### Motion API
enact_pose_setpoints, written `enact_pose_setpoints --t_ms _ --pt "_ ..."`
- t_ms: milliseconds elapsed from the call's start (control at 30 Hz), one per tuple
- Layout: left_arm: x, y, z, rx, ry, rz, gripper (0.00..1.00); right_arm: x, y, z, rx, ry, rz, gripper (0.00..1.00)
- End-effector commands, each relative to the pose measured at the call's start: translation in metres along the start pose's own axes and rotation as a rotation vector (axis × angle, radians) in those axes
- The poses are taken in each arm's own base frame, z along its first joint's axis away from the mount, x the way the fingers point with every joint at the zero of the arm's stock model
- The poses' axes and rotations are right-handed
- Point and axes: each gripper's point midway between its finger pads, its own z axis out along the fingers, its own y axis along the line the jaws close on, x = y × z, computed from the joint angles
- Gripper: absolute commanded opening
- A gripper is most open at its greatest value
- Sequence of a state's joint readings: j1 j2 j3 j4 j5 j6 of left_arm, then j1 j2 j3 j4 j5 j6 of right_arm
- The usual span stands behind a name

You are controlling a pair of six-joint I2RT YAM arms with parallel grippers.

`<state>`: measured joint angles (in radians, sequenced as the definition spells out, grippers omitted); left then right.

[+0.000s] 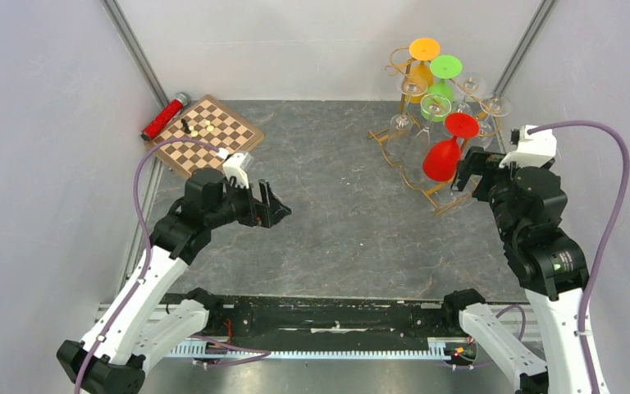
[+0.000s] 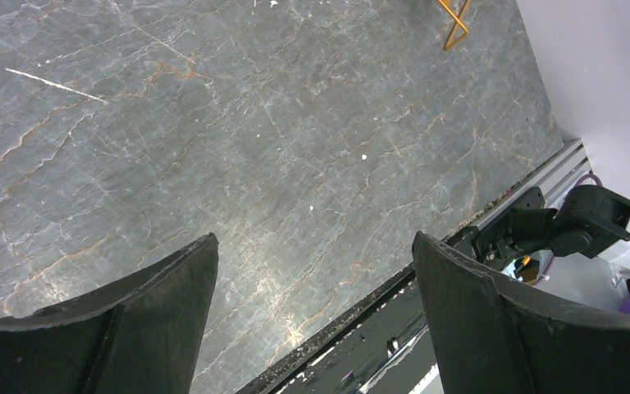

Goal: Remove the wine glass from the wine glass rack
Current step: Adjust the wine rack at the center of the board.

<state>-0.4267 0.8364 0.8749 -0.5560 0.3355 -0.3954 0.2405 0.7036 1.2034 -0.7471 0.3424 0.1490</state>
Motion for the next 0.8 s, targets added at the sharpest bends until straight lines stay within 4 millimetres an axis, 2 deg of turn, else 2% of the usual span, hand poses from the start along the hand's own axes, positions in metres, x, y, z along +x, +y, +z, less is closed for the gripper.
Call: enact_pose_setpoints --t_ms 0,200,433,667,767 --pt "-0.005 0.004 -0.007 -0.023 -0.032 0.049 0.94 -0.028 -0.005 -0.002 0.048 -0.025 0.022 0.99" --pt "-0.005 0.005 -0.01 -0.033 -0.046 0.047 0.93 -0.049 -0.012 0.0 0.117 -0.07 0.109 0.91" --pt "-0.004 0.005 -0.012 -0.032 -0.049 0.044 0.93 -0.052 -0.014 0.017 0.197 -0.087 0.227 0.8" --pt "-0.005 0.003 -0.014 -0.026 -0.057 0.046 0.93 -0.062 -0.026 0.024 0.293 -0.154 0.345 0.64" --pt "-0.004 0.003 -0.014 -0.023 -0.055 0.044 0.93 -0.062 -0.031 0.027 0.336 -0.162 0.367 0.61"
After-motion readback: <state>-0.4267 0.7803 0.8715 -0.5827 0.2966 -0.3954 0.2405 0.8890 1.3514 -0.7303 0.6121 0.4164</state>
